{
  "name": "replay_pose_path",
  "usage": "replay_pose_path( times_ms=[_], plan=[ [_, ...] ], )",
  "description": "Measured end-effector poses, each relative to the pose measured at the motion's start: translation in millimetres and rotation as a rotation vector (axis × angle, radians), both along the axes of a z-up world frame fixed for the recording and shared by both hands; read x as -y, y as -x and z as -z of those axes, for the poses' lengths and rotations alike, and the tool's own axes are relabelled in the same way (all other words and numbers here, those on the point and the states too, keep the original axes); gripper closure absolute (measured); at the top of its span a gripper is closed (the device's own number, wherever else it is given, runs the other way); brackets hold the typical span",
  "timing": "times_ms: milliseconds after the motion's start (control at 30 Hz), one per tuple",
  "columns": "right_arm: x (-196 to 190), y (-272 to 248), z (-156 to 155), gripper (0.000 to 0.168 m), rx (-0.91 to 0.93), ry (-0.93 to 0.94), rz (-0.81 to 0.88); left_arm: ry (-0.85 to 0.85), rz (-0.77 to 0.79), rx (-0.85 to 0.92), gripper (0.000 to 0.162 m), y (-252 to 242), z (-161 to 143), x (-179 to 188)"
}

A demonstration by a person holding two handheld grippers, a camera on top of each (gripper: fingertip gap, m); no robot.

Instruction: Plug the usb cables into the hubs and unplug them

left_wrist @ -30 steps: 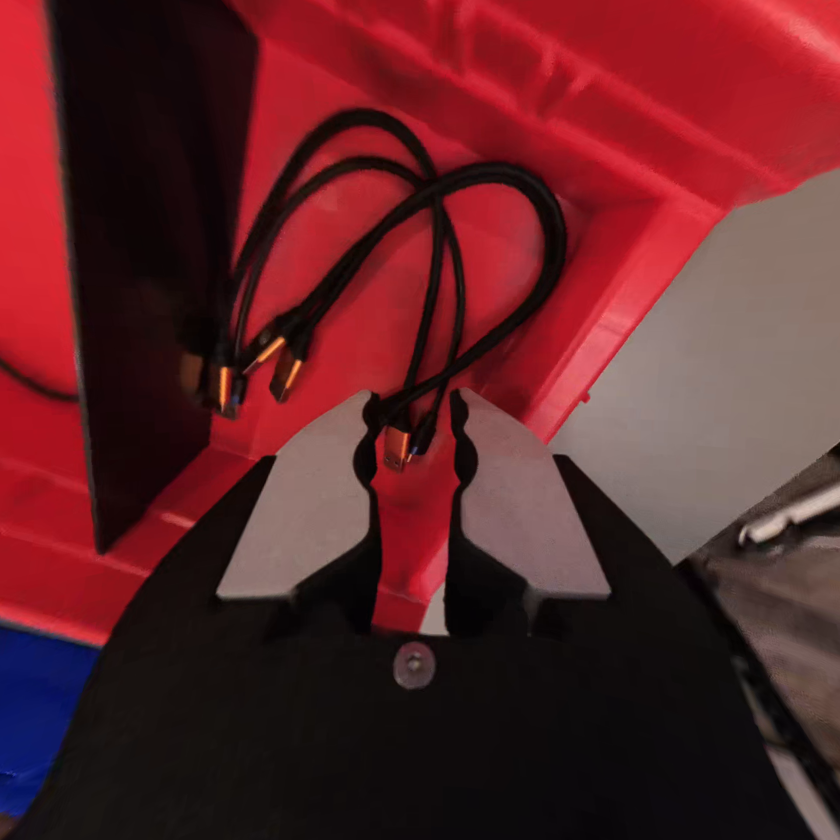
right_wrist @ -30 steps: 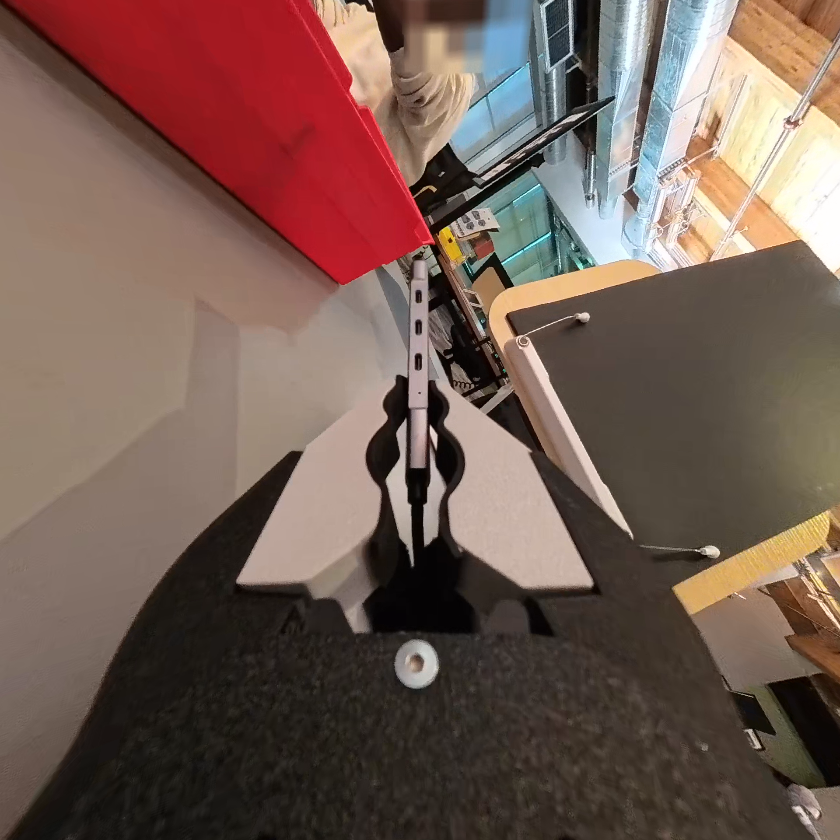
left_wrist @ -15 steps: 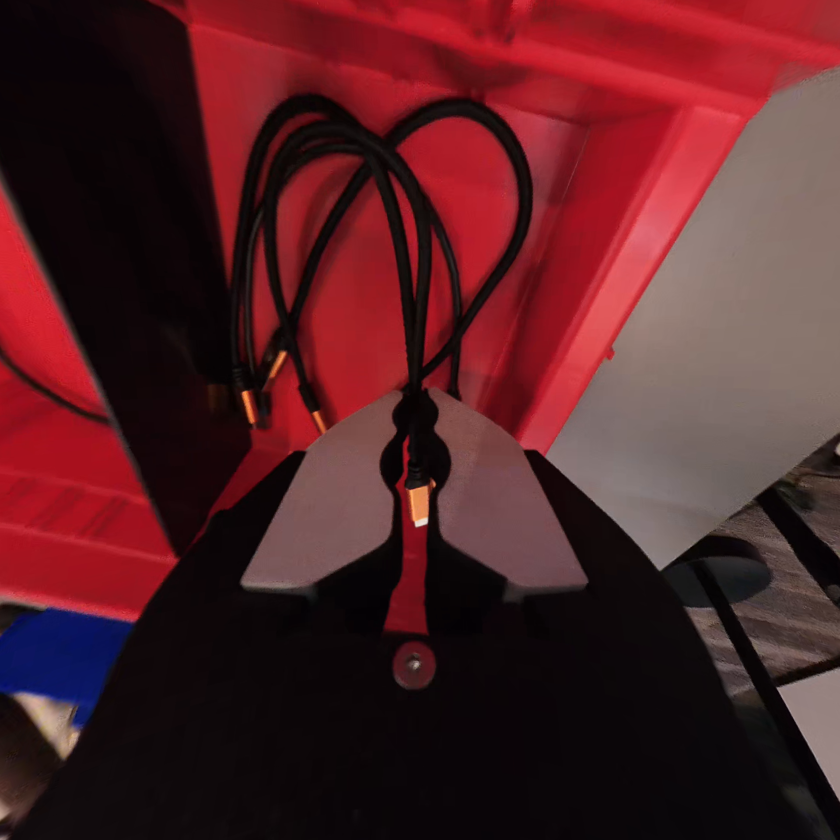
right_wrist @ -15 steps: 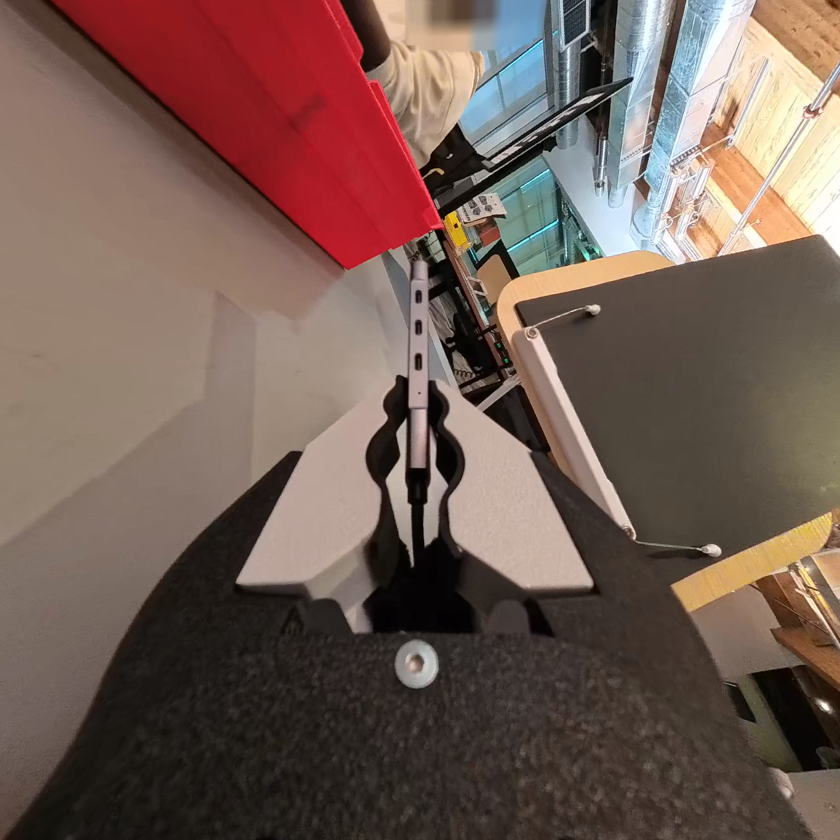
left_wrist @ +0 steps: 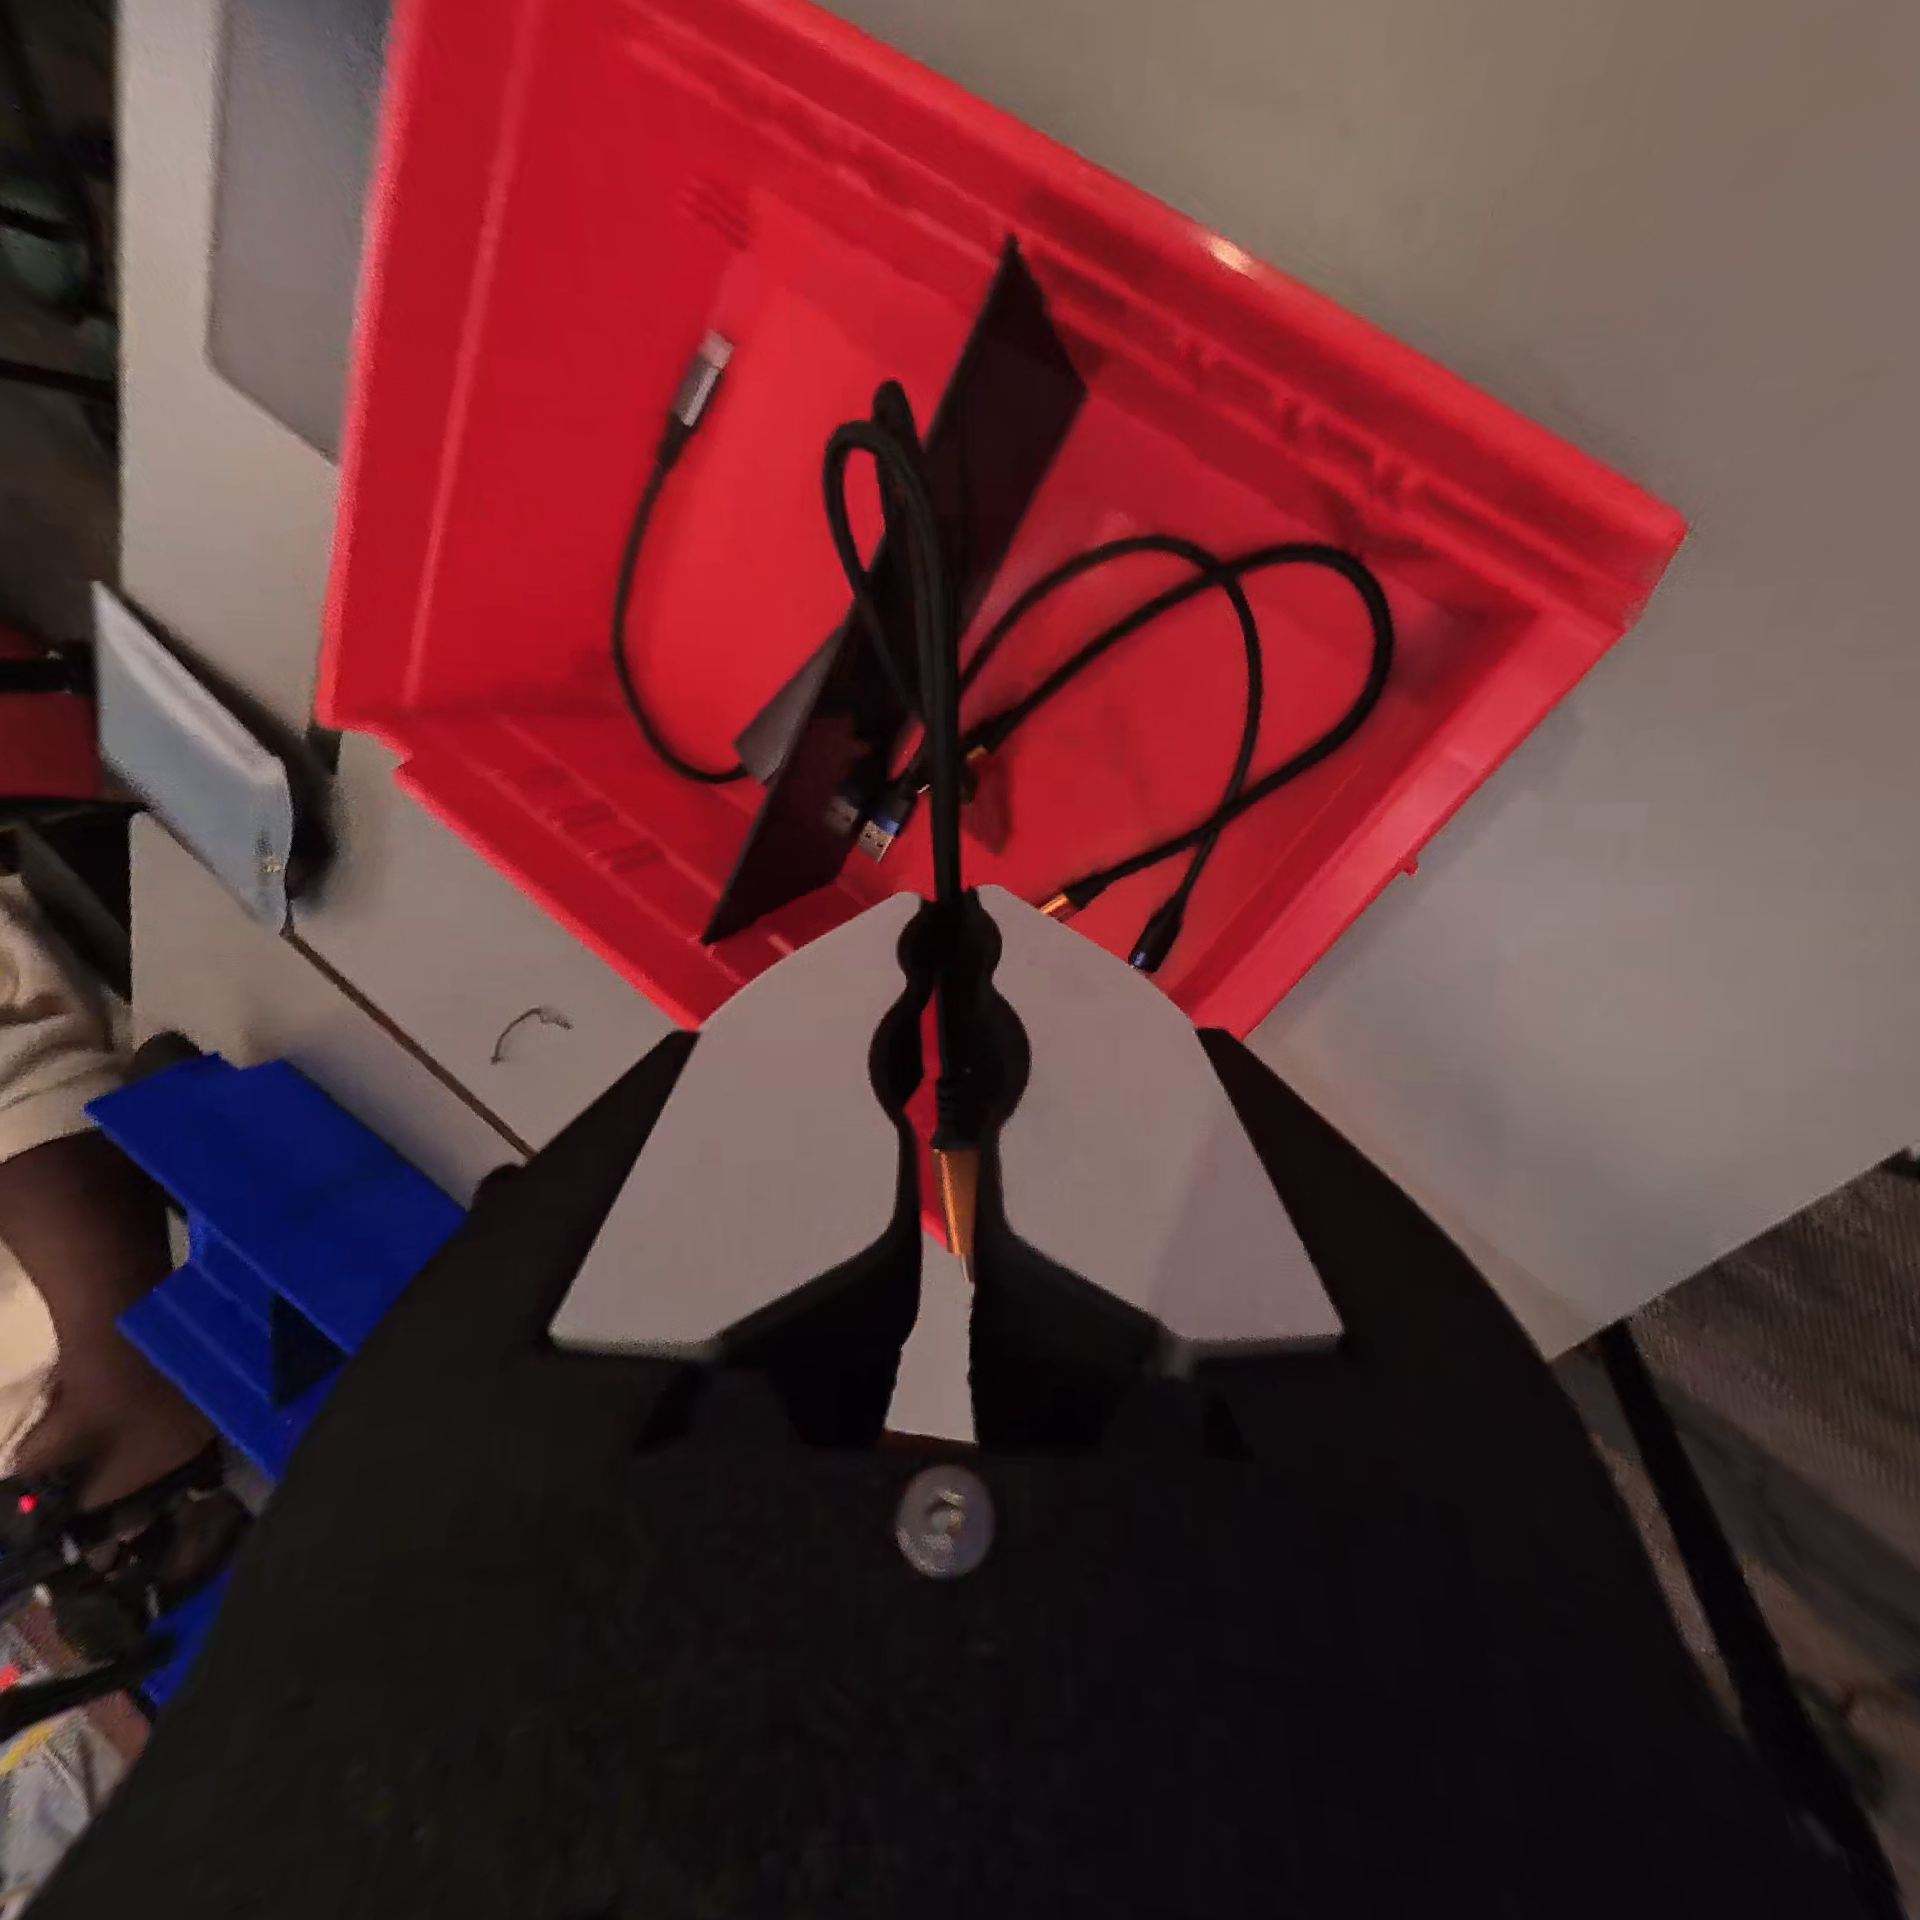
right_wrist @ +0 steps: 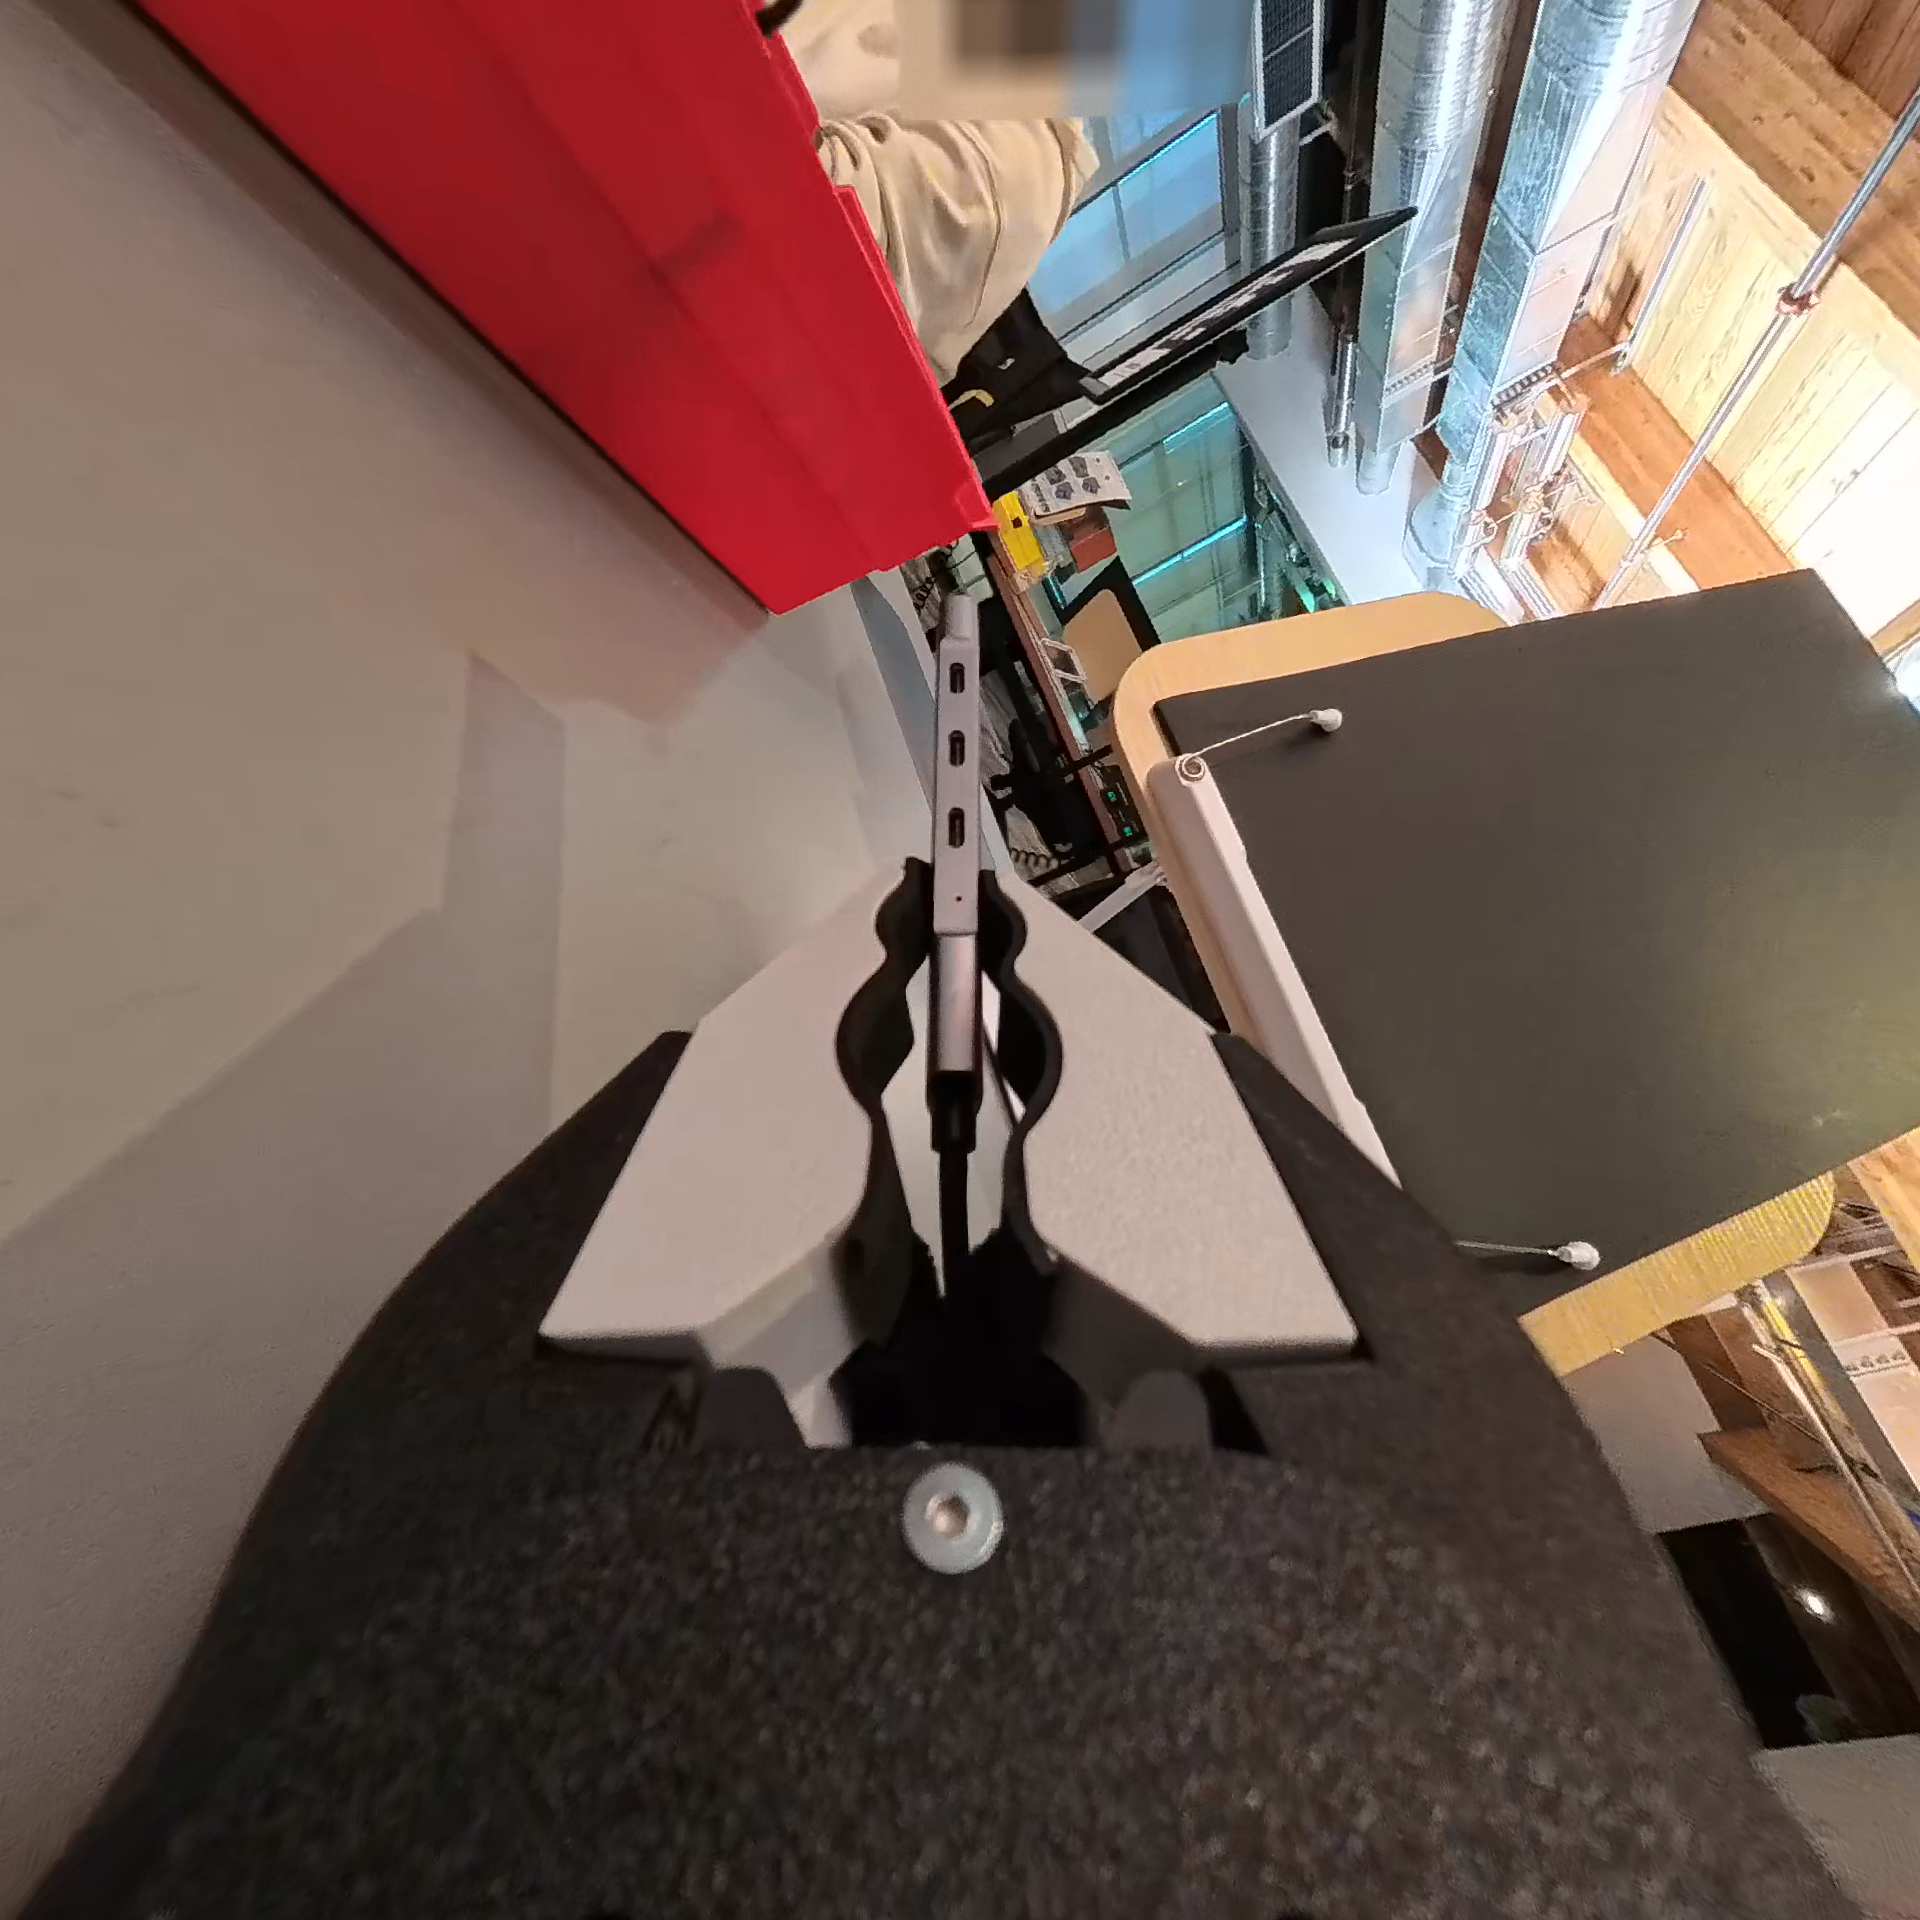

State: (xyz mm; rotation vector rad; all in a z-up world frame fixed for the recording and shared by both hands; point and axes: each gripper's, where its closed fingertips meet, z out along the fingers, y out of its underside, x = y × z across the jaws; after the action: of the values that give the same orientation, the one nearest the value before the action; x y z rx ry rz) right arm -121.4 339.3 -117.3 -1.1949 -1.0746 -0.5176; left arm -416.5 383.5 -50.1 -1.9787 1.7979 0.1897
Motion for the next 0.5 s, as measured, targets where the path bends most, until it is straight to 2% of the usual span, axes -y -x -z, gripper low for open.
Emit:
replay_pose_path(
  times_ms=[300, 400, 500],
  plan=[
    [0, -2, -3, 0.161, -0.010, -0.007, 0.001, -0.124, -0.072, 0.159, 0.158, -7, -68, 26],
    [0, -4, -5, 0.161, -0.011, -0.012, 0.007, -0.126, -0.039, 0.323, 0.159, -32, -98, 55],
    [-2, -7, -9, 0.161, -0.041, -0.015, 0.019, -0.181, 0.069, 0.454, 0.159, -63, -115, 90]
  ],
)
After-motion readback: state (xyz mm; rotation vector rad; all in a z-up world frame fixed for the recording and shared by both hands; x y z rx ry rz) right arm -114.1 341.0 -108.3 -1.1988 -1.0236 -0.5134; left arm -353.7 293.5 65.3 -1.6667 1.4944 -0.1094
